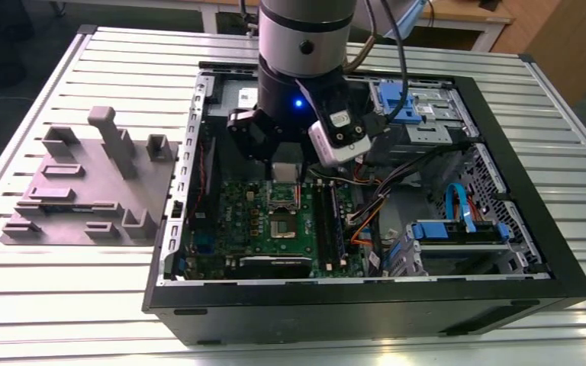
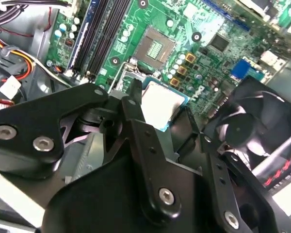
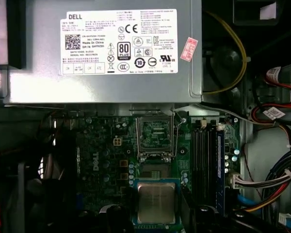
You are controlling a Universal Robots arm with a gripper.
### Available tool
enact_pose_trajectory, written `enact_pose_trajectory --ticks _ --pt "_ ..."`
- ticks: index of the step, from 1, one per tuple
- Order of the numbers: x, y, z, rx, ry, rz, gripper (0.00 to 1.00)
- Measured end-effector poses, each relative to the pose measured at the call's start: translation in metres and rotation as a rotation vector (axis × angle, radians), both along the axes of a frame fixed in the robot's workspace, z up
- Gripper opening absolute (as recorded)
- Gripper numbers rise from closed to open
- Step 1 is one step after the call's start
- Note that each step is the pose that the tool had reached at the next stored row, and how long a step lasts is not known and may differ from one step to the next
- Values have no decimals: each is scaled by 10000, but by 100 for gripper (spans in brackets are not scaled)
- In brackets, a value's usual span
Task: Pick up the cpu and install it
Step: 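Place the cpu into insertion slot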
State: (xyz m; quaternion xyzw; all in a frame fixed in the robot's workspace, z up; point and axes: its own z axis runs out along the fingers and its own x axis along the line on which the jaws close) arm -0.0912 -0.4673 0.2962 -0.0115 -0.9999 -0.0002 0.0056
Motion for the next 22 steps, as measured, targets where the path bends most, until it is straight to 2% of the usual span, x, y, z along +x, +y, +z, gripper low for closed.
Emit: enact_pose_trajectory --ticks 17,18,22 --pt "5 0 -13 -39 -1 -33 47" --pt "5 1 -14 -67 -1 -34 47" --pt "5 2 -39 -408 -1 -34 47"
